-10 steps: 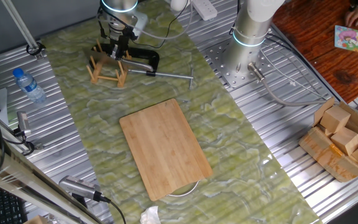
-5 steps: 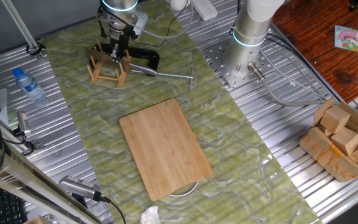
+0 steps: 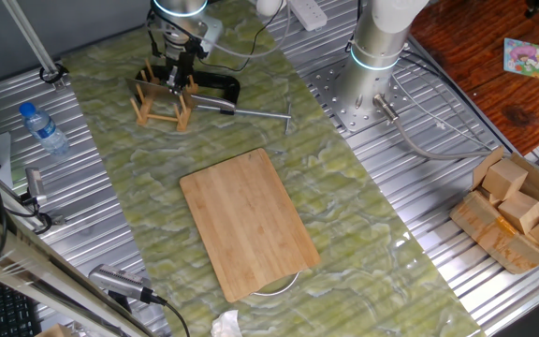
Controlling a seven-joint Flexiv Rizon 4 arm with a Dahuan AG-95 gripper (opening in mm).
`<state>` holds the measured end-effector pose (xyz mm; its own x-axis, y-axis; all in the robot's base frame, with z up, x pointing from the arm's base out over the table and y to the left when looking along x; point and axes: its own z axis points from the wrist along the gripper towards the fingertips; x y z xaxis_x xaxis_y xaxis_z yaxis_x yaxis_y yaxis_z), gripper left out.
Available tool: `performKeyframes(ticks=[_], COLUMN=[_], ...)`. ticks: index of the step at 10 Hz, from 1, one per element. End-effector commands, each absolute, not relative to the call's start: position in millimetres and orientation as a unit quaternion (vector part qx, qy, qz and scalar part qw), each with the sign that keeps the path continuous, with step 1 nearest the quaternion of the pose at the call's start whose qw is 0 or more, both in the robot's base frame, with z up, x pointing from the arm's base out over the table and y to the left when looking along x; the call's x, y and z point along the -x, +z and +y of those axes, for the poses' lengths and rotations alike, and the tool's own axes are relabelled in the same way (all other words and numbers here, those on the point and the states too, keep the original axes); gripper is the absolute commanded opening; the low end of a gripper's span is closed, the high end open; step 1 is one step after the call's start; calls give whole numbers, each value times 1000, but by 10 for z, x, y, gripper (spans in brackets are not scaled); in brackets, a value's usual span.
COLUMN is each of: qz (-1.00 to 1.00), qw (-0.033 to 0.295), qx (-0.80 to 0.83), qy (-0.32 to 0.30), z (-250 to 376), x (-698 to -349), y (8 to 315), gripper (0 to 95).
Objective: Put the knife on the knife rack
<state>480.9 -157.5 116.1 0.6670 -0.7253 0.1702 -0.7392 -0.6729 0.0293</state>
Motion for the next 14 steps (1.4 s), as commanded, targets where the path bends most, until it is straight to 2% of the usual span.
performKeyframes(ticks=[1, 5, 8, 11, 14], qz=[-547, -839, -927, -954, -971], qw=[40, 35, 28, 26, 8], qx=[-836, -542, -370, -297, -236], qy=[17, -33, -47, -37, -38], z=[-1492, -1091, -571, -80, 239], x=[-4767, -4928, -5118, -5135, -5107], y=[1434, 1882, 1948, 1981, 1961], gripper=[0, 0, 0, 0, 0])
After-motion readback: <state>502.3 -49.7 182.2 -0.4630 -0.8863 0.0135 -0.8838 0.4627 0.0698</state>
